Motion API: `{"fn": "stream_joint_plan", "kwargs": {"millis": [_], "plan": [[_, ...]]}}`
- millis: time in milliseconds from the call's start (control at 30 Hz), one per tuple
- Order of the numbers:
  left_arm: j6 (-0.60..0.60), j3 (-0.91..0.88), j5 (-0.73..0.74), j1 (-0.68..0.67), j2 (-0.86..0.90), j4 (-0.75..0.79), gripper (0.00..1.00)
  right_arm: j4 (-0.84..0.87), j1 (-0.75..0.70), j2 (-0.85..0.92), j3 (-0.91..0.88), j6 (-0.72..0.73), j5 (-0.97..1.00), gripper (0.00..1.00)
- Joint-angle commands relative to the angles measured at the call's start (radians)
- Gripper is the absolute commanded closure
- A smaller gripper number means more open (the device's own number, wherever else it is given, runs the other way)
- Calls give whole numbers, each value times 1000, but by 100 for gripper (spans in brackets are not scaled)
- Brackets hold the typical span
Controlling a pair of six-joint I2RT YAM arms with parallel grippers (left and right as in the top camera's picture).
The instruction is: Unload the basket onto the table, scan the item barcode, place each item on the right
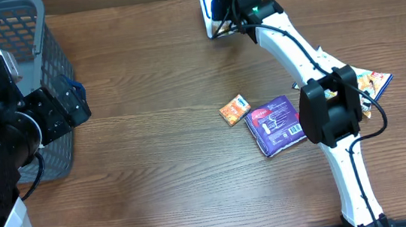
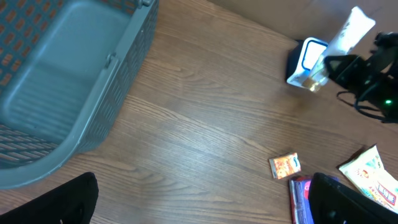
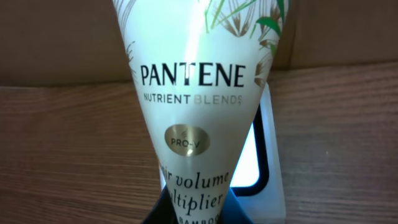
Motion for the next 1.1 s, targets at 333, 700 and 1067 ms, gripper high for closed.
{"fn": "stream_joint_plan", "kwargs": {"millis": [333,700,1067], "plan": [[-14,1,-9,5,0,2,0,-46,-50,-175,24,152,114,96],[-14,1,-9,5,0,2,0,-499,-400,-357,24,363,280,96],[-14,1,-9,5,0,2,0,-711,-830,-314,-72,390,280,96]]}}
